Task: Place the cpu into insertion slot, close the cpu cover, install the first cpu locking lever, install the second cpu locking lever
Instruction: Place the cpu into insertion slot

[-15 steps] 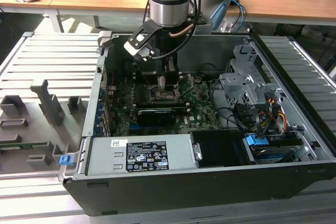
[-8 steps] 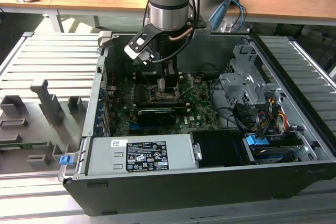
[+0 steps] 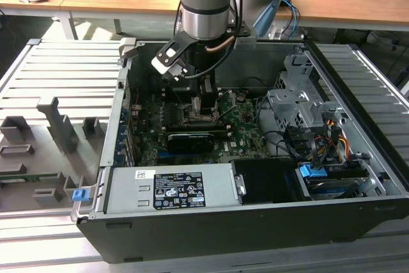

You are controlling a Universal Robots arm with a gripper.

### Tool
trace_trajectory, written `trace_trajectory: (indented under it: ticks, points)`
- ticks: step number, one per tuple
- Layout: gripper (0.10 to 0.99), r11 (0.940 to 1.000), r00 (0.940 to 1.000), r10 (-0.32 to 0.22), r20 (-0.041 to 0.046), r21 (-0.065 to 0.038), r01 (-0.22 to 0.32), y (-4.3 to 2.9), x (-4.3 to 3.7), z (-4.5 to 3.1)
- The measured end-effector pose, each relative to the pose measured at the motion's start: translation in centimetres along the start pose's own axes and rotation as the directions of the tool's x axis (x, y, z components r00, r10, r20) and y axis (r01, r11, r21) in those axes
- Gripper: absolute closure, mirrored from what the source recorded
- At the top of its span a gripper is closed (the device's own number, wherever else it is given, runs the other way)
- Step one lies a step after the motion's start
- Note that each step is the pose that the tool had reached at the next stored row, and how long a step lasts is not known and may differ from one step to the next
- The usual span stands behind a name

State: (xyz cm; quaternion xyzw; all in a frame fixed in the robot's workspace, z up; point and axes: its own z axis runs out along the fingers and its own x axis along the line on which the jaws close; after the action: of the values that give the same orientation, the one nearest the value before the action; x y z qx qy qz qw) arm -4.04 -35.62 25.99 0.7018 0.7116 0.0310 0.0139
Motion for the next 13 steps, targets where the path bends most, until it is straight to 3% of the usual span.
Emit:
trace_trajectory:
  ticks: [13]
  points:
    - [0.545, 1.0000, 1.0000, 0.000, 0.0001, 0.000, 0.000, -0.05, 0.04, 0.77]
